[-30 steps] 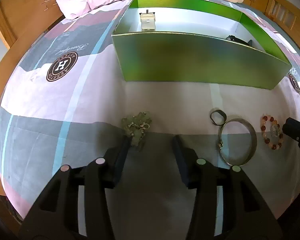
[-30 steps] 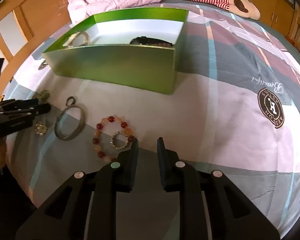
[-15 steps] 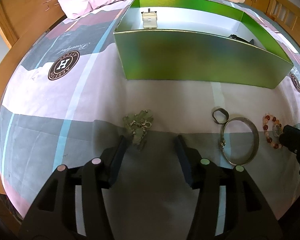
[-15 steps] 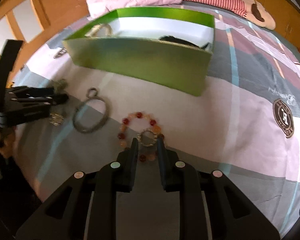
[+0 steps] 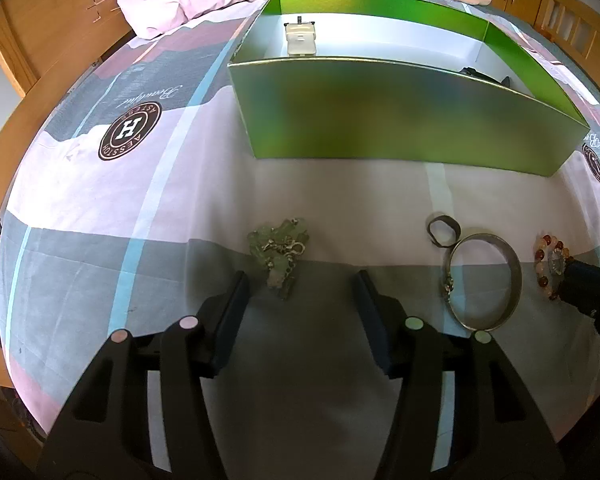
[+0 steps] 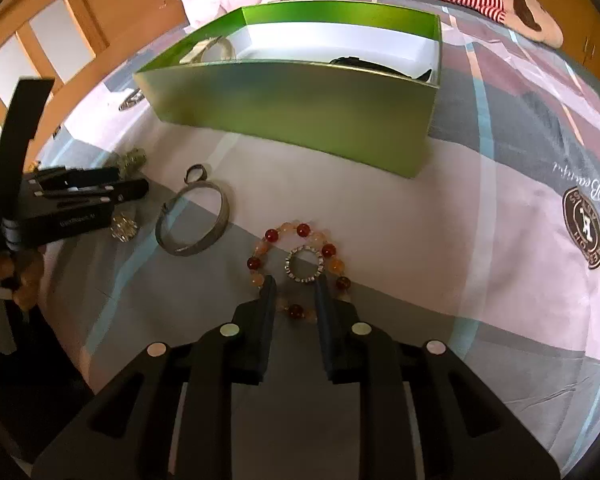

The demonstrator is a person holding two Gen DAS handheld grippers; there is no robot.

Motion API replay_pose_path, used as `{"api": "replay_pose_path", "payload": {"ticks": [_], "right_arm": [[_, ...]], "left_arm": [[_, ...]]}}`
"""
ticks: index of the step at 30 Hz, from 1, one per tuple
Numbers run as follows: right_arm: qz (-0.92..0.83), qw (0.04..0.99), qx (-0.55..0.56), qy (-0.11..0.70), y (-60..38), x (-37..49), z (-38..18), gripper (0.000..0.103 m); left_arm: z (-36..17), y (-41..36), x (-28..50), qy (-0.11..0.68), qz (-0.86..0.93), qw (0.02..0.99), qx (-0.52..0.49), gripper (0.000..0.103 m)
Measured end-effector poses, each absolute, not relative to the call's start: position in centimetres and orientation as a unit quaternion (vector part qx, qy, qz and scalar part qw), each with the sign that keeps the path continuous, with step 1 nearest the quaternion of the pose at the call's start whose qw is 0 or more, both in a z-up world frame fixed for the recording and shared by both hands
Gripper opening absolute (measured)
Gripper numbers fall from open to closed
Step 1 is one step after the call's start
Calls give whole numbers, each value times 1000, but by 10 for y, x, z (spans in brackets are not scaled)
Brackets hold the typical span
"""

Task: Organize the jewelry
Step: 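Lower the left tool onto the green charm bracelet while the right tool moves to the red-amber bracelet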

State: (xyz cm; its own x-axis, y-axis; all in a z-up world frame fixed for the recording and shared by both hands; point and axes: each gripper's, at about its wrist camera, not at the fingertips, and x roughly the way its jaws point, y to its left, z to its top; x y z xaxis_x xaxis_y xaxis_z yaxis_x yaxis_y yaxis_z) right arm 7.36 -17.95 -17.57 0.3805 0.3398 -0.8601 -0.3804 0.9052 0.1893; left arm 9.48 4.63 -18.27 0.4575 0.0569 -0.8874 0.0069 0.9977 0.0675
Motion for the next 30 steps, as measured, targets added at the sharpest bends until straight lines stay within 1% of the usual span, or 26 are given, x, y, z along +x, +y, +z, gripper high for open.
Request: {"api": "replay_pose_path", "payload": {"ticks": [8,12,21,26,28,30], "right_arm": [[169,838,-7,520,-206,82,-175,21],[173,838,-5,518,-205,82,-176,21],[170,841,-54,511,-185,79,-183,21],[167,843,-62,508,-184,79,-185,21],[167,843,-62,508,-184,78,-185,21],[167,843,-63,507,-183,78,-185,21]], "left_arm": [[-183,47,94,519,15,854,31,56],[-183,48,94,518,15,855,31,57],[-183,46,94,517,14,855,38,57],[-183,45,93,514,14,857,39,56],[-182,44,93,514,11,857,37,55],[-181,44,93,513,2,858,30,45]]}}
